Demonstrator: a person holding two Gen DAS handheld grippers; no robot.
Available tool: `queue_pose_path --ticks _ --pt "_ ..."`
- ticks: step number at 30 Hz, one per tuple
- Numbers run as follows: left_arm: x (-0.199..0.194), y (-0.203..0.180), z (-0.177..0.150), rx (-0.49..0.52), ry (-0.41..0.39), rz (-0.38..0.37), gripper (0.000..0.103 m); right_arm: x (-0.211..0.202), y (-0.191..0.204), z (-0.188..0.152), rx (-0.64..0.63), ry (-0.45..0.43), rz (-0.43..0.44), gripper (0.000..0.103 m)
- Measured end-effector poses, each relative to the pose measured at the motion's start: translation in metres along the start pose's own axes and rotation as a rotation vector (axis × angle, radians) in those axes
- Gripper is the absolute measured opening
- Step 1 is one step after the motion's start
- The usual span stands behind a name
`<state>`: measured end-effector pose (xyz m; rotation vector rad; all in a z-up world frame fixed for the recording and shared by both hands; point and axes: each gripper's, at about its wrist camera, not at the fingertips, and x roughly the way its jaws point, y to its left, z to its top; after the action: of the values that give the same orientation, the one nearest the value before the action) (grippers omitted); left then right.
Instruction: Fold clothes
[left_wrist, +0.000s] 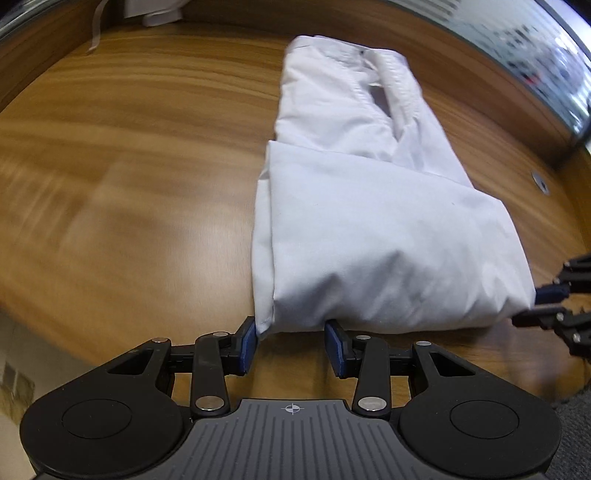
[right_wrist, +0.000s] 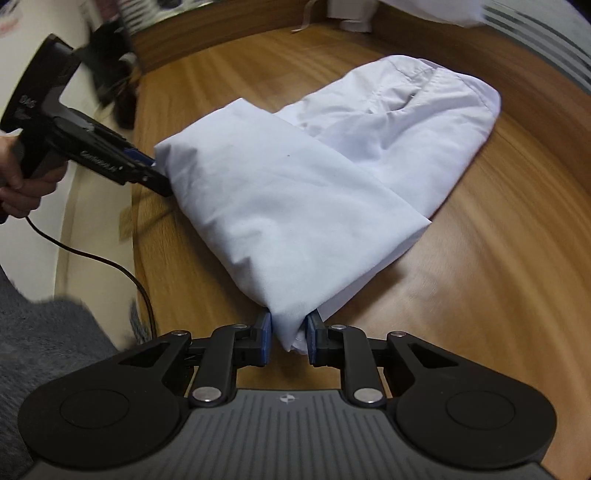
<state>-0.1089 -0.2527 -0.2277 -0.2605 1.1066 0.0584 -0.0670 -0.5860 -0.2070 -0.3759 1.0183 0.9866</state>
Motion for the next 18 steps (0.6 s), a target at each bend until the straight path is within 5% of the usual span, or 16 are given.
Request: queue_pose_path --ticks 9,18 --pt "0.021 0.04 0.06 0.148 0.049 -0.068 0.042 0.014 0.008 0.006 0.24 -0.076 -0.118 0.022" --pt "0.017 0.056 0.08 0.396 0.073 -0.121 0.042 0.022 0.036 0.018 0.196 -0.049 -0.321 0.023"
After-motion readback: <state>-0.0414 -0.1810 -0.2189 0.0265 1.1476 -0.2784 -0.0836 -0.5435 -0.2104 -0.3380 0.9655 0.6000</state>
